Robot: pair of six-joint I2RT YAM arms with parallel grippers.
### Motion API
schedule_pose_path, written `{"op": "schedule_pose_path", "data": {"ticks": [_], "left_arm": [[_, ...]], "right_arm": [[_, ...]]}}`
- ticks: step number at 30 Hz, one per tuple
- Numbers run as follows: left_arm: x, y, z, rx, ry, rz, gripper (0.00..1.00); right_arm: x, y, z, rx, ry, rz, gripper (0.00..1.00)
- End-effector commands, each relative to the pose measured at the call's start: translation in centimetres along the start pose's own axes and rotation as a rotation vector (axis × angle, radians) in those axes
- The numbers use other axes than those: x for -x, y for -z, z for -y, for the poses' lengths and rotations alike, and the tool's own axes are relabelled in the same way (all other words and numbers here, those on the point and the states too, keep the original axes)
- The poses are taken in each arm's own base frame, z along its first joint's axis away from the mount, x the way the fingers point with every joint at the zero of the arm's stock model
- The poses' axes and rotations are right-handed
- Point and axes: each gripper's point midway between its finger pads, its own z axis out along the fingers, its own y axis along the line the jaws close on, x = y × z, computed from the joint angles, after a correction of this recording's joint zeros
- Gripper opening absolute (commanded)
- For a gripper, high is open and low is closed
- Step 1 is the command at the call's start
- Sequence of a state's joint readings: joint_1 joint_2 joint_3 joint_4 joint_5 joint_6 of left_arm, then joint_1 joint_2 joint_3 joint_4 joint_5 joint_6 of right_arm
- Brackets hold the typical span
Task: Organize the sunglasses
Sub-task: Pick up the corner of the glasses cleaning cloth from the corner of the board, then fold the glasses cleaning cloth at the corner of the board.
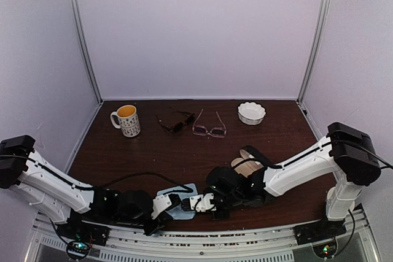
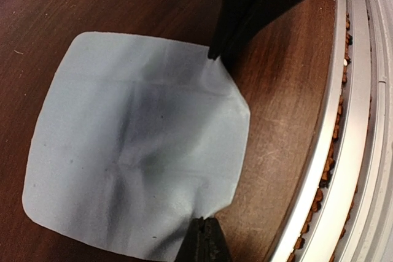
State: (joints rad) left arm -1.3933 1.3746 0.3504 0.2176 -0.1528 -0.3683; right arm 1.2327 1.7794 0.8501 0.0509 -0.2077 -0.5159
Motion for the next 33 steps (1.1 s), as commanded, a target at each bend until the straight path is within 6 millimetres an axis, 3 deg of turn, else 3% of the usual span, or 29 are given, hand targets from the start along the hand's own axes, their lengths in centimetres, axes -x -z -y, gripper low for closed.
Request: {"op": "schedule_pose_path", "data": {"ticks": [1,8,15,22,28,33], "left_arm": [[1.2,0.0,0.5,-0.015,-0.012,0.025,0.0],[1.6,-0.2,1.4,-0.049,-0.035,-0.018,0.0],[2.9,0.8,3.9,-0.186,-0.04,-0.017,0.0],[2.9,1.2,5.1,-0.251,-0.037,-0.041,0.0],[3.7,1.6,6.2,-0.309,-0.039,-0.041,0.0],[3.8,1.5,6.0,-0.296,-0.037,-0.058,0.0]], "right_arm": [[-2.4,-0.2,-0.9,0.016,-0.062,-0.066,0.0],[-2.7,1.2,-1.7,0.011,-0.143,-0.055,0.0],[-2.7,3.2,-3.8,0.034,-0.202,-0.063,0.0],[-2.3,5.3,-5.5,0.044,-0.247,-0.053,0.0],[-1.2,6.3,-5.8,0.052,-0.267,-0.022,0.0],[-0.9,6.3,-5.5,0.046,-0.275,-0.035,0.0]]}}
